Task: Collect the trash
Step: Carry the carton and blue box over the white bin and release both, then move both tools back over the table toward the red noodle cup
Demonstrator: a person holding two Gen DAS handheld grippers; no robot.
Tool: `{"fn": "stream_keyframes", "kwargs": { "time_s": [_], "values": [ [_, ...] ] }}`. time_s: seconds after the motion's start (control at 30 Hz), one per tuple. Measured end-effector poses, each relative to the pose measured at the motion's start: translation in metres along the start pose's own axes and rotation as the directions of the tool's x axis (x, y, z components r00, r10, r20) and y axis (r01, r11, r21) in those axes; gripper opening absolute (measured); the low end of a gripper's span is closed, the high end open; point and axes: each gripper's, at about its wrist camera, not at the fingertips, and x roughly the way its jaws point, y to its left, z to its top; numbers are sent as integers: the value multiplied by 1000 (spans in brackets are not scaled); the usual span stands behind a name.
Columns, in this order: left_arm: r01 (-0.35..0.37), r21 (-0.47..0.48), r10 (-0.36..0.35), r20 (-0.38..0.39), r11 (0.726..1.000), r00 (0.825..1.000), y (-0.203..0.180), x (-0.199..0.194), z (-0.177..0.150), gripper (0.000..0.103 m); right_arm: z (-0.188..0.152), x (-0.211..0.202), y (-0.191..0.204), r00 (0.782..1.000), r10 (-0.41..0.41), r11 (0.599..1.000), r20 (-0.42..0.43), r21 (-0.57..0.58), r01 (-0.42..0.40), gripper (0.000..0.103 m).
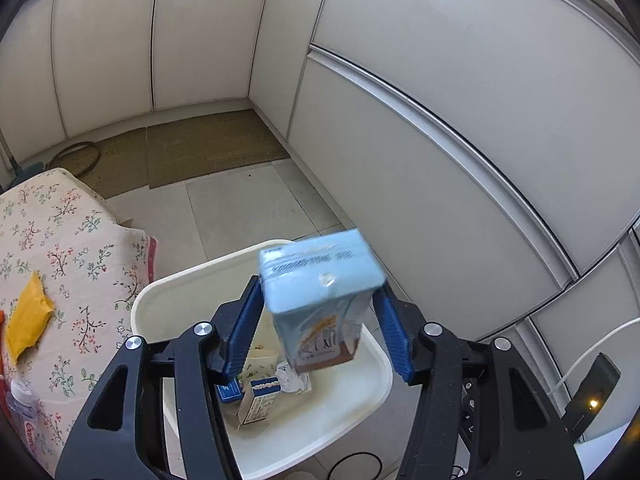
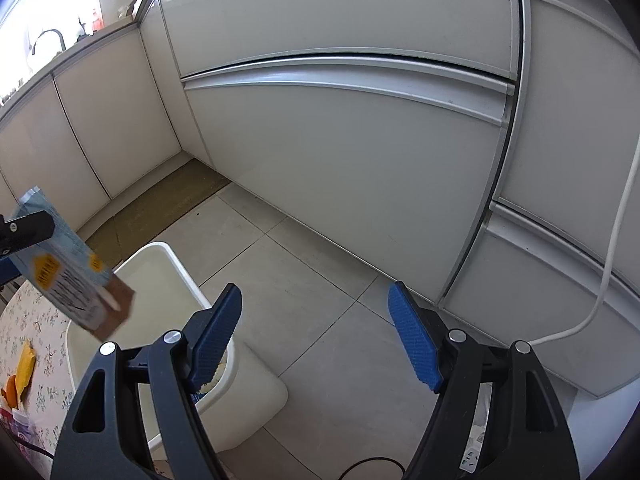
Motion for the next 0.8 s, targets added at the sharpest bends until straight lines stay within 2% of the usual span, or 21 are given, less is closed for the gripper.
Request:
{"fn": "stream_keyframes", "kwargs": {
  "time_s": [0.13,0.4,0.47,0.8],
  "values": [
    [-17,-3,17,-5,1000,1000,6,1,-1,67,-1,-1,4,1000,10,1000,-2,-9,-10,74],
    [-74,-72,73,-17,995,997,43,-11,-11,74,-1,-5,24,999,49,998,-9,-48,-49,77],
    [-92,-98,90,-19,991,996,55,-17,-14,76,1,-9,35,998,63,996,-1,-59,-63,82],
    [-163,-181,165,-5,970,986,116,-56,-29,78,-2,-25,108,990,143,976,-5,-167,-142,82]
  ]
}}
